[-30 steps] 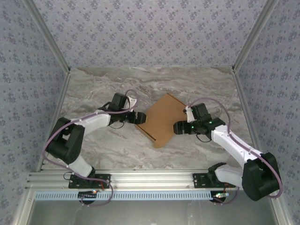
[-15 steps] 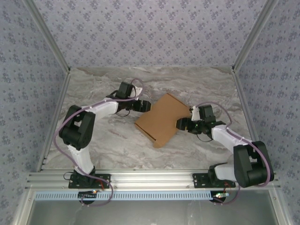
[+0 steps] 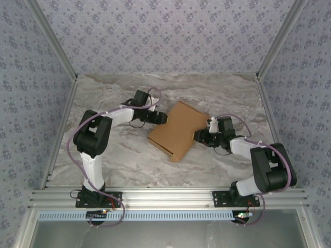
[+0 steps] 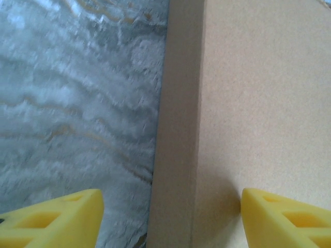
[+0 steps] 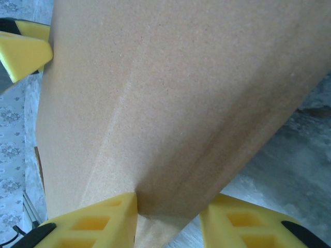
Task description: Fold the paper box
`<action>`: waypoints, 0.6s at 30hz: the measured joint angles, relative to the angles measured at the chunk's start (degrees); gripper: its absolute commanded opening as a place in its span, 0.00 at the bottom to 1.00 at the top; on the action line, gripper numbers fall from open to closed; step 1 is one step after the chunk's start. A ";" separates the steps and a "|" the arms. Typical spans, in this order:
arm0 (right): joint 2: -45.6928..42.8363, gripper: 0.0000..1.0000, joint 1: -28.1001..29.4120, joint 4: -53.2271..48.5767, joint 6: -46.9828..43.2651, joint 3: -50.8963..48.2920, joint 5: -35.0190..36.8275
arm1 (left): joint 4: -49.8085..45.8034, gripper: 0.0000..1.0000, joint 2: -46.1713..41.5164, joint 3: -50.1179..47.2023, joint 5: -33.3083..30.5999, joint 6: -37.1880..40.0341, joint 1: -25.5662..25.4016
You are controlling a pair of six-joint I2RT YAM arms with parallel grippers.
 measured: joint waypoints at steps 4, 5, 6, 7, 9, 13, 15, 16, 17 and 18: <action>3.50 0.36 2.45 1.46 0.81 3.06 -0.04 | 4.17 0.70 -5.70 -8.59 -0.46 -1.73 2.47; 4.37 0.37 2.89 1.77 0.98 3.96 -0.04 | 4.76 0.70 -6.73 -10.10 -0.48 -2.21 3.06; 5.09 0.39 3.21 2.19 1.05 4.74 -0.11 | 5.25 0.71 -7.74 -11.54 -0.57 -2.58 3.74; 5.70 0.42 3.45 2.54 1.14 5.49 -0.28 | 5.77 0.73 -8.50 -12.61 -0.72 -2.89 4.39; 6.62 0.45 3.56 3.02 1.36 6.47 -0.44 | 6.45 0.73 -9.35 -13.88 -1.16 -3.37 5.27; 7.41 0.46 3.58 3.89 1.66 7.10 -0.90 | 7.78 0.72 -10.29 -15.13 -2.16 -4.48 5.86; 7.41 0.46 3.61 3.98 1.84 7.10 -1.09 | 8.02 0.70 -10.29 -15.13 -2.16 -4.92 5.86; 7.41 0.45 3.74 4.15 1.92 7.10 -1.27 | 8.24 0.69 -10.29 -15.13 -2.14 -5.16 5.86; 7.43 0.44 3.80 4.42 2.08 7.10 -1.40 | 8.44 0.69 -10.25 -15.13 -2.14 -5.27 5.86; 7.48 0.43 3.87 4.79 2.23 7.10 -1.62 | 8.59 0.68 -10.14 -15.13 -2.12 -5.42 5.86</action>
